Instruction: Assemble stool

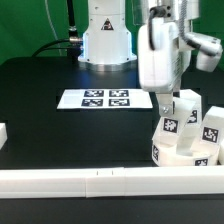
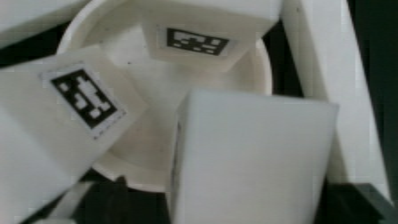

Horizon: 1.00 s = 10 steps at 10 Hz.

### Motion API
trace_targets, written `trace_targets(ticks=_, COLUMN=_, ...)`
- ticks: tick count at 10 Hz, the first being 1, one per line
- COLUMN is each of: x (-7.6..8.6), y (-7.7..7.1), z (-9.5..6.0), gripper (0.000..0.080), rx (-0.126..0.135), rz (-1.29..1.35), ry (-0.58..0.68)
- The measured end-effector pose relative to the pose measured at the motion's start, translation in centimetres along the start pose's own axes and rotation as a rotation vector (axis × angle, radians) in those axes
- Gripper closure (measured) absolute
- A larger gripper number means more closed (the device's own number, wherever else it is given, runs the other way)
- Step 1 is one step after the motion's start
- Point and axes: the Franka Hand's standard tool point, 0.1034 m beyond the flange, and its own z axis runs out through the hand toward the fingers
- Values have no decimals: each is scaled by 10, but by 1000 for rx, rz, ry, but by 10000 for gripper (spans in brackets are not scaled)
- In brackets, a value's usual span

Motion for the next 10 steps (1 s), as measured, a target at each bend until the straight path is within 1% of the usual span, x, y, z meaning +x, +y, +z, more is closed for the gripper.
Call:
trace_targets(ticks=1, x=-4, y=-2, z=-5, gripper=178, rx=8, rz=-71, ry=-7)
trace_targets(ticks=2, x=-9, y=-4, z=-10, gripper=178, rx=16, rz=-127, ry=-13)
trace_targets(ticks=3, x=-11, y=-5, z=-13, gripper=158, rx=23, rz=-219, ry=-16)
trace_targets(ticks=6, x=-9, y=-3, z=-9, gripper=151, rx=19, rz=-450, ry=-8)
trace_targets(ticks=7, x=-7, y=-4, z=-6, gripper=151, rx=26, rz=-600, ry=0)
trace_targets(ticks=8, x=-8, y=-5, z=-7, gripper=151, rx=25, rz=-735, ry=5)
trace_targets(ticks=10, x=-15, y=-6, z=-8, gripper=151, rx=39, rz=-977, ry=13)
